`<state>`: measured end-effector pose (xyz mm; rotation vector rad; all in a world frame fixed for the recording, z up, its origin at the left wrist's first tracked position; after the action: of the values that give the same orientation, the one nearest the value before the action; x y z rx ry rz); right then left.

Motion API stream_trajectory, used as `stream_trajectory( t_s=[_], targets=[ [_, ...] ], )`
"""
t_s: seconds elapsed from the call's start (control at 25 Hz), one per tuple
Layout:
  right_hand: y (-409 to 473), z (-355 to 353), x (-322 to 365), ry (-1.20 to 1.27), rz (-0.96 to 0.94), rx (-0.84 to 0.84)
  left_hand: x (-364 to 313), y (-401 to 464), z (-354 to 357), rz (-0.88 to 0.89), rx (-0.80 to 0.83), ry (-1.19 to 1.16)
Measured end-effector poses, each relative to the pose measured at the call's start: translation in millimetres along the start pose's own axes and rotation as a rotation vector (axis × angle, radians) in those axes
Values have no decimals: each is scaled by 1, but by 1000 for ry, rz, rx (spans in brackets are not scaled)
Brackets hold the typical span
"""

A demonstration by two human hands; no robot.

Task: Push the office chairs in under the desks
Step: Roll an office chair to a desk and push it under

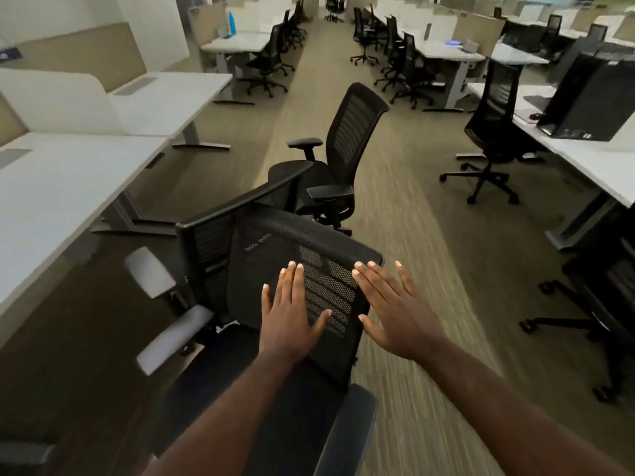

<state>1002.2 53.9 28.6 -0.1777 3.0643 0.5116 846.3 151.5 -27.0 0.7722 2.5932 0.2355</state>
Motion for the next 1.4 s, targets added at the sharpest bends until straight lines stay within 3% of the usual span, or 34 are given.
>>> stream_trajectory(
  t_s=[0.48,0.72,0.96,1.4],
  targets=[
    [47,27,-183,245,-193,-1,-80,103,56,-377,-128,50],
    [88,51,-243,281,-254,56,-86,135,64,-507,-153,89],
    [166,93,-232,261,-447,141,-47,161,81,-653,-186,75],
    [304,135,-143,217,-853,185,5,170,86,-1021,-298,-10]
  ],
)
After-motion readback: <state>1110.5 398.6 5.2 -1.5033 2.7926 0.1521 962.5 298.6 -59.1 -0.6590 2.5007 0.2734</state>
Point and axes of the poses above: each hand's wrist, its own y-axis towards the middle knuckle, its own z-axis out of the palm, x = y × z, the point moved 7 cm from there along y, towards the middle knuckle, and after that the axes turned 2 degrees about y, right-handed, at the moved point
